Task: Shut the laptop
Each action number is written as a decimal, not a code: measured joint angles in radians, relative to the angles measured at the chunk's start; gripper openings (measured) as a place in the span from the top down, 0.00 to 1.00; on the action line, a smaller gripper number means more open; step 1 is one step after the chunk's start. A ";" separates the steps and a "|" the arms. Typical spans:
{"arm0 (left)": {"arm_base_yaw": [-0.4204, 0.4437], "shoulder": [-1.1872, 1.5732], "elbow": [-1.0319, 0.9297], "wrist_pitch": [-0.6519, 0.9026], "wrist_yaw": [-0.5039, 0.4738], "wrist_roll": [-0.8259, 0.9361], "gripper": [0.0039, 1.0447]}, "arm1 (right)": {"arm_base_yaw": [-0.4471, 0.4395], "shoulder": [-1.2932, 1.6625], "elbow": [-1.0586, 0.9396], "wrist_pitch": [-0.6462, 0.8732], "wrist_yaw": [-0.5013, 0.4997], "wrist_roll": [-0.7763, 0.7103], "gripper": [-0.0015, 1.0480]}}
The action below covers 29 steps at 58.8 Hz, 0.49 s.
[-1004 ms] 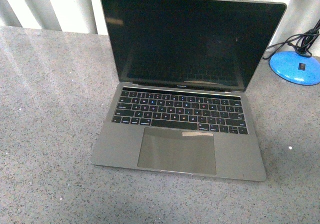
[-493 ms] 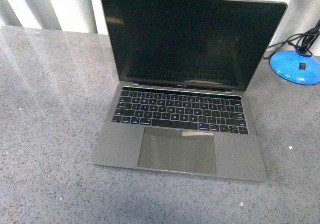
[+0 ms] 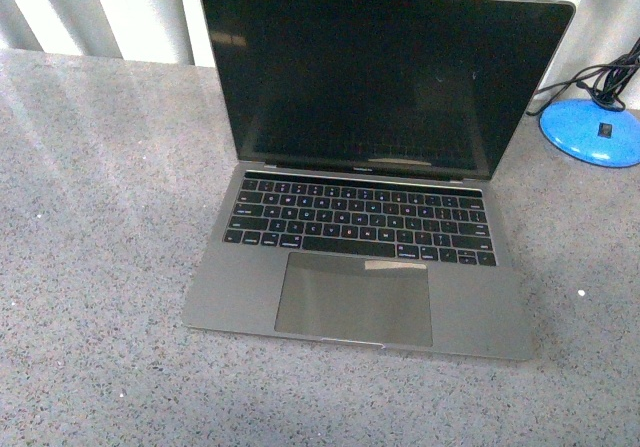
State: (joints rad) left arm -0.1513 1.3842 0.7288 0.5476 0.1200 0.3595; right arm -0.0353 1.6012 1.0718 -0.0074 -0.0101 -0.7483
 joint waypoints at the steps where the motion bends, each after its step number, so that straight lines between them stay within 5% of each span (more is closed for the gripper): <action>1: -0.001 0.016 0.011 0.005 0.002 0.008 0.06 | 0.003 0.005 0.006 -0.004 -0.001 0.000 0.47; 6: -0.007 0.075 0.047 0.019 0.001 0.037 0.13 | 0.029 0.048 0.060 -0.033 -0.011 -0.010 0.62; 18: -0.035 0.195 0.127 0.029 0.042 0.142 0.49 | 0.079 0.120 0.170 -0.107 -0.042 -0.039 0.96; 29: -0.055 0.275 0.219 0.020 0.082 0.224 0.80 | 0.095 0.181 0.266 -0.175 -0.057 -0.068 0.99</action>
State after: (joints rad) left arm -0.2058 1.6592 0.9482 0.5678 0.2020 0.5835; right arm 0.0597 1.7824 1.3380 -0.1829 -0.0669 -0.8165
